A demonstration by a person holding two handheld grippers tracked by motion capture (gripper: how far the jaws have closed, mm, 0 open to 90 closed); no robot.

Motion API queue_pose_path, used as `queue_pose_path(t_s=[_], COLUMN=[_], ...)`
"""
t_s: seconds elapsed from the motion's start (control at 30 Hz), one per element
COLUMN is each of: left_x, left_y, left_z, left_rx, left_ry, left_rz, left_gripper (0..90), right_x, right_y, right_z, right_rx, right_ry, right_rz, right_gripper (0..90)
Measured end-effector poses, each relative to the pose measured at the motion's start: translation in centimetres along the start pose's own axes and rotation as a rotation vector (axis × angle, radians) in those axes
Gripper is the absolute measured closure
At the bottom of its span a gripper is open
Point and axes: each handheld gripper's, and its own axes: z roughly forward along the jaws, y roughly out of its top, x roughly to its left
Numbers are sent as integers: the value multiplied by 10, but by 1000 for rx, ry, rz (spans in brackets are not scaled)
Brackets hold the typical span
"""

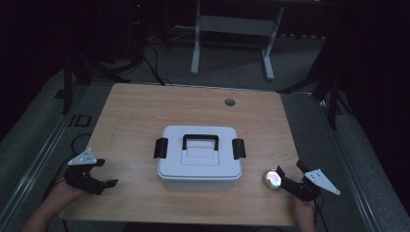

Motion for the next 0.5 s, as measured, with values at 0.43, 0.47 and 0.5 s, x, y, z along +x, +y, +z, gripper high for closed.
queue_pose_path(t_s=[0.43, 0.47, 0.5], left_x=[-9, -9, -9], left_y=[22, 23, 24], left_z=[7, 8, 8], left_rx=[304, 332, 358], left_ry=[-43, -36, -50], left_rz=[98, 107, 113], left_gripper=[8, 8, 8], right_x=[-1, -1, -1], right_y=[0, 0, 0], right_z=[0, -1, -1], right_rx=[0, -1, -1], right_ry=[-3, -2, -3], right_rz=[5, 6, 5], right_gripper=[134, 134, 134])
